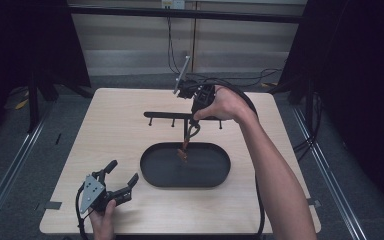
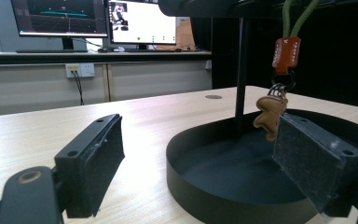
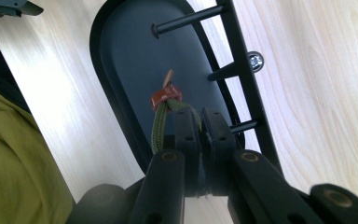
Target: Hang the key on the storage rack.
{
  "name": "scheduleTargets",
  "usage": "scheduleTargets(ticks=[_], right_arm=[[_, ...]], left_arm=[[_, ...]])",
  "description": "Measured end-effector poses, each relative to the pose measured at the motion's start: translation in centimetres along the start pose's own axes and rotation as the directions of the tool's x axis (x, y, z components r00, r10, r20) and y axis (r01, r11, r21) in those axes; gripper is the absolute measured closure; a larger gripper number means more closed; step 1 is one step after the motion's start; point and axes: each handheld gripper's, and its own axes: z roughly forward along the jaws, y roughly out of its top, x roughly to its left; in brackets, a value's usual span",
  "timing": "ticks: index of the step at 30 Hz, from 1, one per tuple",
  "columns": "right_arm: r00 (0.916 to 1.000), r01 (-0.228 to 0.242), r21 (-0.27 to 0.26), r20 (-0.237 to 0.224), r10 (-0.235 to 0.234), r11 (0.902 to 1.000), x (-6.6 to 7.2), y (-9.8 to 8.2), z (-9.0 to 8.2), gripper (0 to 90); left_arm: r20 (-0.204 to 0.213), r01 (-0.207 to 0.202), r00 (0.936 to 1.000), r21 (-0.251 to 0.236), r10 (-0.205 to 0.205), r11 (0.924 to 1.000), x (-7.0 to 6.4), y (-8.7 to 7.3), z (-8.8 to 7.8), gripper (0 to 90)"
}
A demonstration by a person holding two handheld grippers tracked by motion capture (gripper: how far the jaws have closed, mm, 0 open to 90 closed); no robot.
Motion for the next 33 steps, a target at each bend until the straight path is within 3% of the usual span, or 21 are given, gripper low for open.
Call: scheduleTargets(ticks=[2, 12, 33], right_arm=[[0.9995, -0.001, -0.002, 0.031, 0.001, 1.0, -0.1, 0.1, -0.2, 86.4], [0.9992, -0.027, -0.023, 0.028, 0.028, 0.9994, -1.1, -0.2, -0.2, 86.2], [0.9984, -0.048, -0.034, 0.03, 0.049, 0.9983, -1.3, -0.4, 0.2, 81.1]], left_arm=[[0.0, 0.0, 1.0, 0.0, 0.0, 1.0, 0.0, 0.0, 0.0, 15.9], [0.002, 0.002, 1.0, -0.002, -0.002, 1.0, 0.0, 0.0, 0.0, 15.9], [0.005, 0.004, 1.0, -0.003, -0.004, 1.0, 0.0, 0.0, 0.0, 15.9]])
